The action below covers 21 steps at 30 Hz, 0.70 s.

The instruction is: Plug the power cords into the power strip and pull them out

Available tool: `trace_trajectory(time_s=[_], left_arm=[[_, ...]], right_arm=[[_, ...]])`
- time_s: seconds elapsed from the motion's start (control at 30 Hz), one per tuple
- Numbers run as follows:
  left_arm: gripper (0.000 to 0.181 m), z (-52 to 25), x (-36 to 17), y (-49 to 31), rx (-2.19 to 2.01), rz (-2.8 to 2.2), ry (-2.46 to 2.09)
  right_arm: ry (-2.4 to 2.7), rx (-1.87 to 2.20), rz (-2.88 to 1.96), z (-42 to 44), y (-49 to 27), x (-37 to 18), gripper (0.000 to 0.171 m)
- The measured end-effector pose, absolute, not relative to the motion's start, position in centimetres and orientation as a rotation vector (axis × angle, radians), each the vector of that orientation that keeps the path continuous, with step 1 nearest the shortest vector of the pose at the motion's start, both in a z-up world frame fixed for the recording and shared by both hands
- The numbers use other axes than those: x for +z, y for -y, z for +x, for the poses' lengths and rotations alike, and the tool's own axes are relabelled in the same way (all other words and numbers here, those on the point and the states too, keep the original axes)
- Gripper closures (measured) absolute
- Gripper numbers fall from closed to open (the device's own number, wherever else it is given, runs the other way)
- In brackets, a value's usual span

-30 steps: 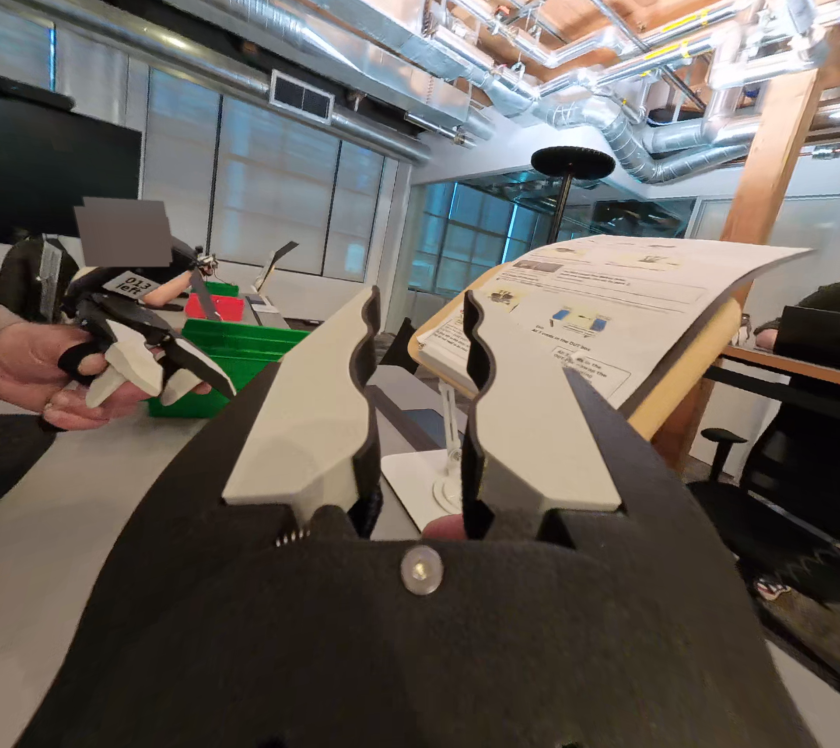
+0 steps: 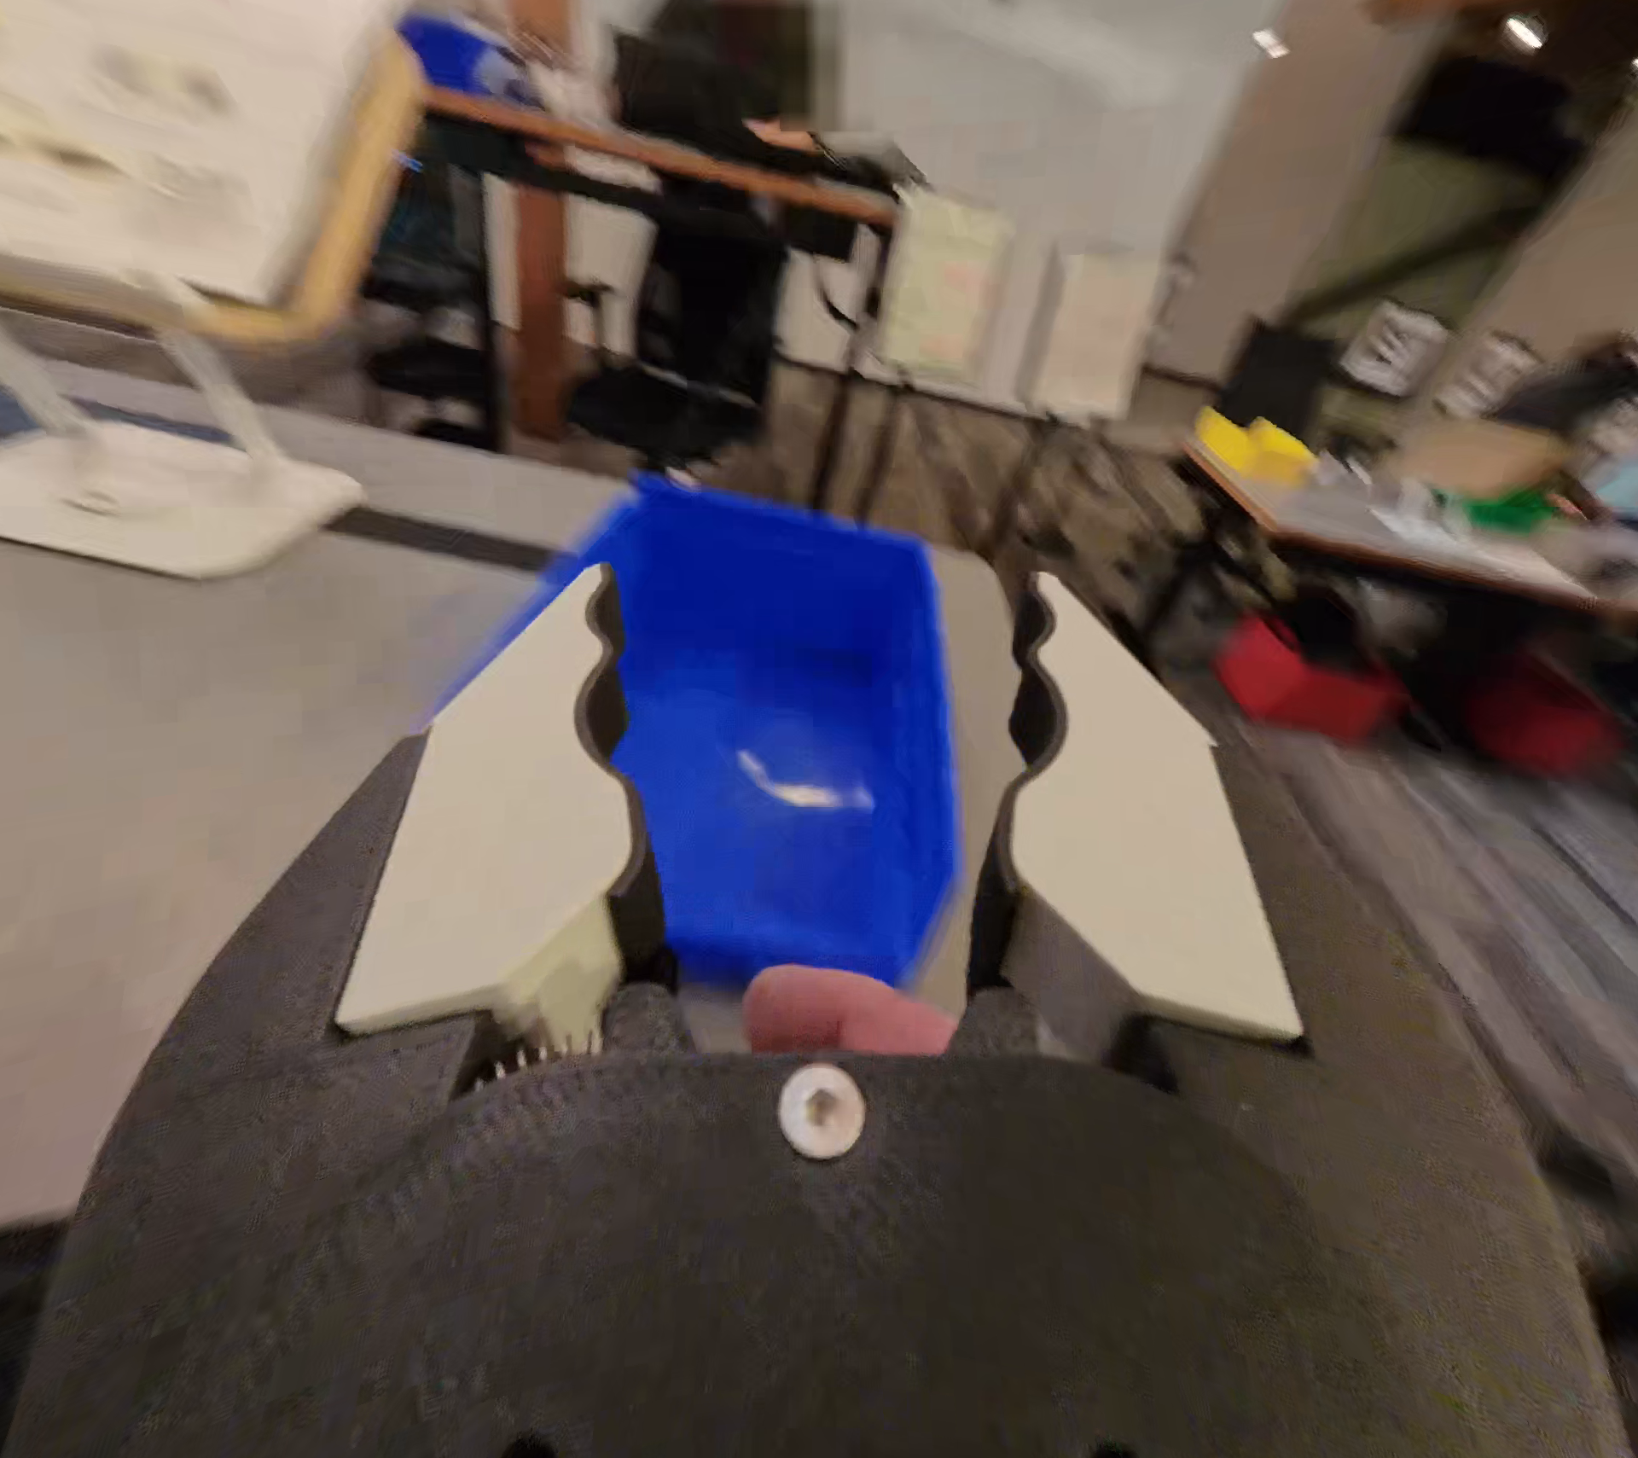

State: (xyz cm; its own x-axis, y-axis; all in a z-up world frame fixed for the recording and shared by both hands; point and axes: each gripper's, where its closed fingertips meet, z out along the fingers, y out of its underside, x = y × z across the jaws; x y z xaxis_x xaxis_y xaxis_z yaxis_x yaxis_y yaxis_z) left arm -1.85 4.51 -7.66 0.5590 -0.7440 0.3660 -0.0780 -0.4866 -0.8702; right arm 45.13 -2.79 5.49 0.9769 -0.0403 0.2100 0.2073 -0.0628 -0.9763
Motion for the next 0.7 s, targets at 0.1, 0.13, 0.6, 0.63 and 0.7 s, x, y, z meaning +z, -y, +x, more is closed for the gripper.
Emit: trace_trajectory(time_s=[0.1,0.13,0.6,0.63,0.7], left_arm=[[0.079,-2.5,-8.6,-4.2,-0.923,-1.951,-0.694],[0.079,-2.7,-8.8,-4.1,-0.916,-1.961,-0.701],[0.08,-3.7,-9.4,-3.7,-0.881,-1.99,-0.691],[0.08,-3.8,-9.5,-3.7,-0.881,-1.993,-0.688],[0.08,-3.9,-9.7,-3.5,-0.88,-2.0,-0.69]], right_arm=[[-0.033,-0.362,-1.84,51.5,8.4,-3.6,0.062],[-0.072,-0.388,-1.948,52.8,9.8,-7.1,0.049],[-0.239,-0.336,-2.29,55.6,15.9,-17.3,0.022],[-0.218,-0.332,-2.316,55.2,16.0,-17.8,0.023],[-0.184,-0.314,-2.343,54.7,15.9,-18.4,0.02]])
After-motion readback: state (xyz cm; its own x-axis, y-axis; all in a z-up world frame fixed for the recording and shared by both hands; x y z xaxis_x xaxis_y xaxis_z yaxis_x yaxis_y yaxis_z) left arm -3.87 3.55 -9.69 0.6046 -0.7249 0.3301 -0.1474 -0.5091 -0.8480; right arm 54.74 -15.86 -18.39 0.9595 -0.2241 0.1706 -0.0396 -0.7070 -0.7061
